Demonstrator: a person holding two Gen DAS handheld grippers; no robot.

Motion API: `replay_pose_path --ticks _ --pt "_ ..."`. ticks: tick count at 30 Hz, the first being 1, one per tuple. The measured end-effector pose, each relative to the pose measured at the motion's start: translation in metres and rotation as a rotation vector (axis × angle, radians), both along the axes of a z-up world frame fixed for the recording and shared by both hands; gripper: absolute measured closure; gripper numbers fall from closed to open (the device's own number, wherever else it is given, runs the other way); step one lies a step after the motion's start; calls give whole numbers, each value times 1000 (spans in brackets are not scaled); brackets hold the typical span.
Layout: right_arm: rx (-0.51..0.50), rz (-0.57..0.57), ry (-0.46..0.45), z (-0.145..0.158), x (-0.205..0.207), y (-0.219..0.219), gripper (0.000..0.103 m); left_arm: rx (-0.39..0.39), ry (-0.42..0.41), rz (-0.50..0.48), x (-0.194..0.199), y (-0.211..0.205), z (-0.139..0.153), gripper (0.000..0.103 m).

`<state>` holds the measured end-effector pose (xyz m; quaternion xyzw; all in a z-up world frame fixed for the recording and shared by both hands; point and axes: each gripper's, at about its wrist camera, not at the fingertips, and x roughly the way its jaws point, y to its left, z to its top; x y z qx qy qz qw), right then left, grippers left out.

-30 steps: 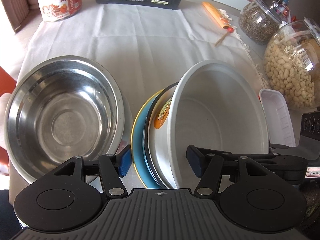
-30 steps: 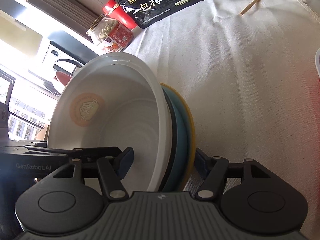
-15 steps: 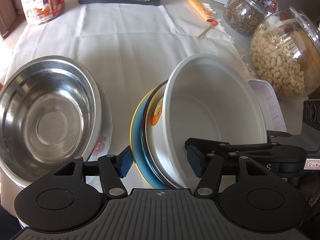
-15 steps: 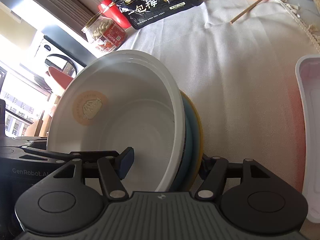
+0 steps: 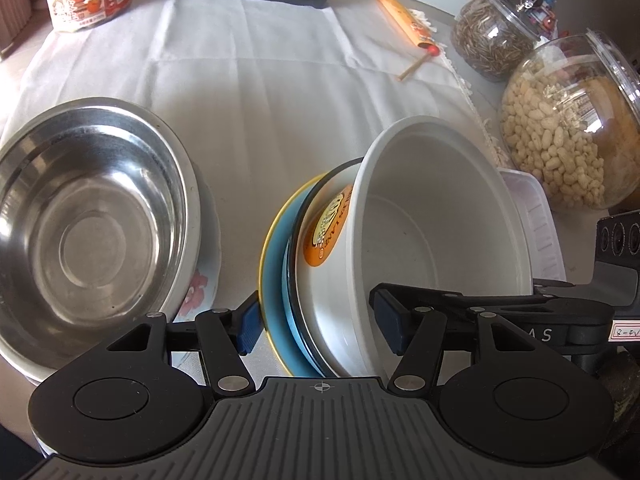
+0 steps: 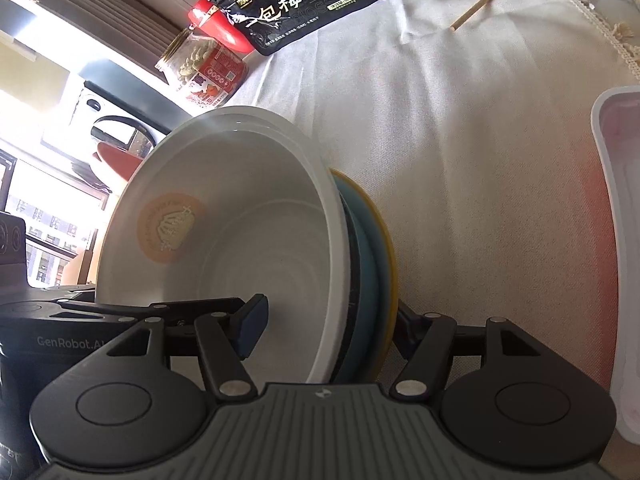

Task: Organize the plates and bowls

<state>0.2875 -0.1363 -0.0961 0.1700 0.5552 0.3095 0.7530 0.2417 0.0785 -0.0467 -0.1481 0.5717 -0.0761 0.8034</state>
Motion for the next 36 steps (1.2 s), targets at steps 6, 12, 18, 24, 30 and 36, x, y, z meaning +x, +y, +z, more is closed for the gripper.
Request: replay_pose_path --ticks 6,12,18,24,30,36 --pt "24 -6 -12 1 -3 -2 37 -73 20 8 -1 15 1 45" --pt "-55 -52 -187 28 -10 -8 37 -145 -80 26 -22 47 31 55" --pt "-118 -91 -408 89 -19 -12 37 -79 -366 251 -59 109 74 54" --pt "-125 3 -469 140 -2 44 37 142 -338 548 -76 165 51 54" --pt "-205 183 -348 130 29 147 59 19 -271 577 -84 195 17 66" --pt "-404 253 -308 86 44 215 71 -40 -255 546 -86 194 1 75"
